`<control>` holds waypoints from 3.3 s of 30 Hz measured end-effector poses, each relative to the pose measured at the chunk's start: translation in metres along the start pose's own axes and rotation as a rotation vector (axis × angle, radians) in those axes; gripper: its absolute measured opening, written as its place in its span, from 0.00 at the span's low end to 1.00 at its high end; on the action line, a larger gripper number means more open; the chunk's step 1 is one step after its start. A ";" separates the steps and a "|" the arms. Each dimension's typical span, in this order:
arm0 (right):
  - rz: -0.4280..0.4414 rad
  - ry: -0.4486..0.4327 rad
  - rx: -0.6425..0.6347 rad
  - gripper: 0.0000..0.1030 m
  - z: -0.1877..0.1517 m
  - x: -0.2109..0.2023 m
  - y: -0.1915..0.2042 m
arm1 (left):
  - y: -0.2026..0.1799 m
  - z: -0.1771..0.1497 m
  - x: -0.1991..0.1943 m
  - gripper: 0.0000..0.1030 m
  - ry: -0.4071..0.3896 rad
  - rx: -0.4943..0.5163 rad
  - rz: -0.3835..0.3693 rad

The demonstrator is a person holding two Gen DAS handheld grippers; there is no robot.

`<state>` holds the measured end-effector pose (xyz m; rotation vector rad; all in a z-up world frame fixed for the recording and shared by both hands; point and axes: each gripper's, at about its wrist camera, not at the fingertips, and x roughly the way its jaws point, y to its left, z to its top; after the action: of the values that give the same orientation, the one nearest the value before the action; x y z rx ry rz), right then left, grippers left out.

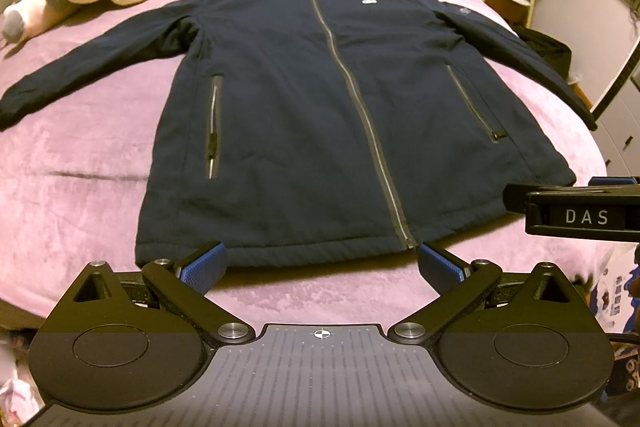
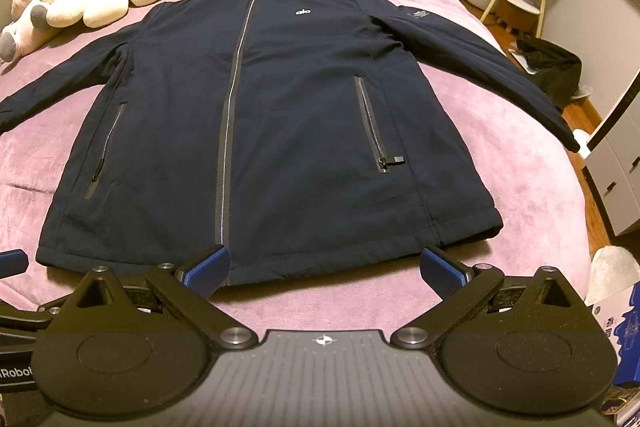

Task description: Fold large clothes

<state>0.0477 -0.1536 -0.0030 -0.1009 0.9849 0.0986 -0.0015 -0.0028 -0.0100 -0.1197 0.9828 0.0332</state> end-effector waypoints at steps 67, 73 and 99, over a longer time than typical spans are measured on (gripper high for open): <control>0.010 0.000 0.001 0.99 0.002 0.001 0.001 | 0.004 0.001 0.000 1.00 0.021 -0.037 -0.020; 0.011 0.001 0.000 0.99 0.002 0.001 0.001 | 0.005 0.001 0.001 1.00 0.025 -0.040 -0.023; 0.058 0.051 0.025 0.99 0.005 0.038 -0.010 | 0.011 0.012 0.037 1.00 0.082 -0.056 -0.056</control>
<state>0.0738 -0.1610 -0.0320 -0.0518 1.0399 0.1377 0.0280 0.0087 -0.0345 -0.2016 1.0598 0.0044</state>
